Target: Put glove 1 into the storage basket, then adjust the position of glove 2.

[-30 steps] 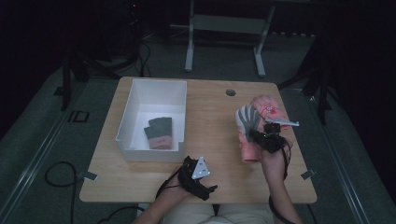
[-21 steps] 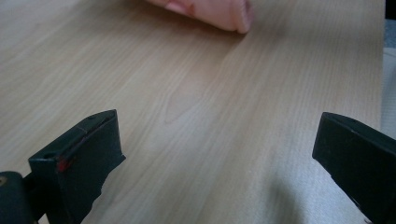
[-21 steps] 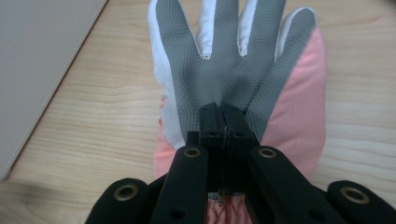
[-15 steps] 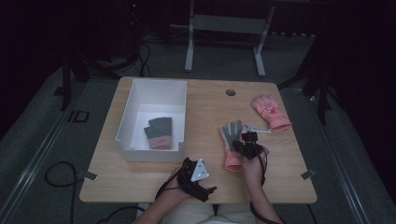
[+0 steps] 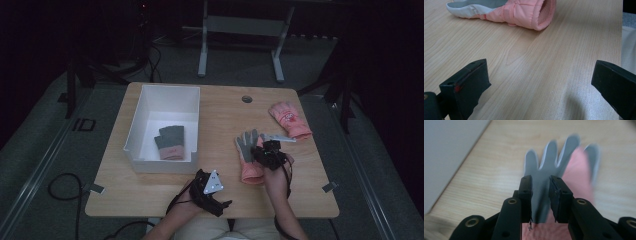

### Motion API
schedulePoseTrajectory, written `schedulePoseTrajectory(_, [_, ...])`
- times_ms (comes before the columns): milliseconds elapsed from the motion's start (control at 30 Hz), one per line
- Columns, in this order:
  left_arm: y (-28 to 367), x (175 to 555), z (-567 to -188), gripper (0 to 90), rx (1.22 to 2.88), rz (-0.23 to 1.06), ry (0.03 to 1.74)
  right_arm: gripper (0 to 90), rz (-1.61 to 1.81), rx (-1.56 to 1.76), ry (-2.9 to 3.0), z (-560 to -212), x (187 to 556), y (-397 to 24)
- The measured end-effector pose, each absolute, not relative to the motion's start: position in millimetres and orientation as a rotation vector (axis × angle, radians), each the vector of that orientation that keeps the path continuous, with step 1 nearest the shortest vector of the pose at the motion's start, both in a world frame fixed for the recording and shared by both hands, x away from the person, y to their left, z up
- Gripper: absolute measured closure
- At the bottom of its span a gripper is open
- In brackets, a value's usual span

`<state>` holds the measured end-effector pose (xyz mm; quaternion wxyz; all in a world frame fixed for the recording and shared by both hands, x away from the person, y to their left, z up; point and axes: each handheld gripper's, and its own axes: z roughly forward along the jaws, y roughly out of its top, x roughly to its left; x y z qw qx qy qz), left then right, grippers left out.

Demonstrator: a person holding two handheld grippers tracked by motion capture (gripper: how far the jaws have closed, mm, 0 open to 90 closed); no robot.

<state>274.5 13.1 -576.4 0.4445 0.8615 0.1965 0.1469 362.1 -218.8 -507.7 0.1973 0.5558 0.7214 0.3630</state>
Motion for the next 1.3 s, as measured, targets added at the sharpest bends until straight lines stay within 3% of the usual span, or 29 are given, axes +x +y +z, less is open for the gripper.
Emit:
schedulePoseTrajectory(300, [13, 275, -576, 1.1, 2.132, 0.349, 0.482, 67.7, 1.059, 1.405, 1.944, -469, 364, -285])
schedulePoseTrajectory(733, [15, 276, -575, 1.1, 2.111, 0.341, 0.499, 65.7, 0.990, 1.400, 1.860, -470, 418, -372])
schedulePoseTrajectory(1300, [21, 272, -577, 1.1, 2.082, 0.327, 0.506, 60.0, 0.869, 1.400, 1.948, -501, 508, -383])
